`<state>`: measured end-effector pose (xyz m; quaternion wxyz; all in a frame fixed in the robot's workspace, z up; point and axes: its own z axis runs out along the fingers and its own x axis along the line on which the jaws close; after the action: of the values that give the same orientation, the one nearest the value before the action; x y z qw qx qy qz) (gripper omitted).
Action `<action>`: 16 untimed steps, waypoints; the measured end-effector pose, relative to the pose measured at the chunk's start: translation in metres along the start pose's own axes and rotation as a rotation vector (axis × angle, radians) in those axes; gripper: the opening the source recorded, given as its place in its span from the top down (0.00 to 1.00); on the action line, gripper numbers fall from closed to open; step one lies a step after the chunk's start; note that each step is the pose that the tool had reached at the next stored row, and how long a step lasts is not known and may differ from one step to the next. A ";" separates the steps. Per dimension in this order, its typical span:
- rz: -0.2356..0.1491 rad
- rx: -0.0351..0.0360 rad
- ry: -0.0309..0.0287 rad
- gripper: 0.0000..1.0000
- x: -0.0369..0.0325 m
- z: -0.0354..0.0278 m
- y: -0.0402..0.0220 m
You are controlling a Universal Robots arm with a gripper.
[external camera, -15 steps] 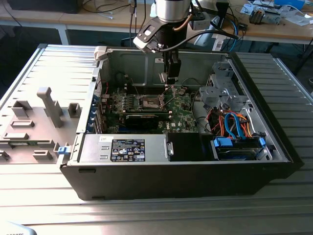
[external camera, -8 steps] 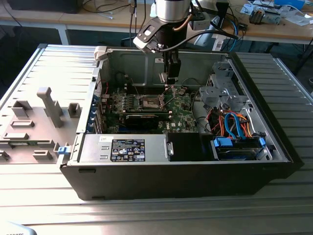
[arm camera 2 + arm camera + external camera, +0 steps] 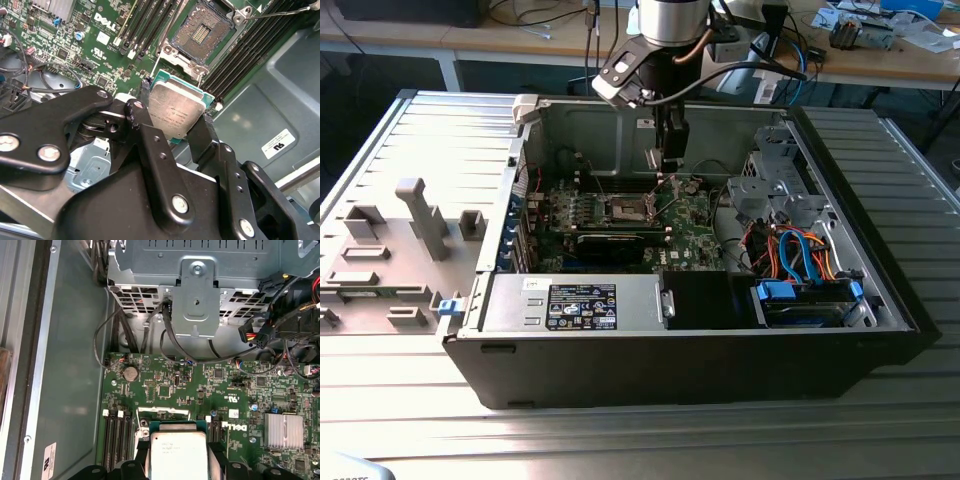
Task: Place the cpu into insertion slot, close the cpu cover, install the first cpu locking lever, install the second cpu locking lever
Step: 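Place the cpu into insertion slot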
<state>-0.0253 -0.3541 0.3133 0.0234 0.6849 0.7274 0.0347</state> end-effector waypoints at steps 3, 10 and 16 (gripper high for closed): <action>0.009 -0.0001 -0.0008 0.45 0.0000 0.0002 0.0000; 0.029 -0.0004 -0.0024 0.45 0.0000 0.0005 0.0000; 0.041 -0.0005 -0.0035 0.45 0.0000 0.0007 -0.0001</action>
<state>-0.0253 -0.3541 0.3126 0.0241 0.6997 0.7132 0.0342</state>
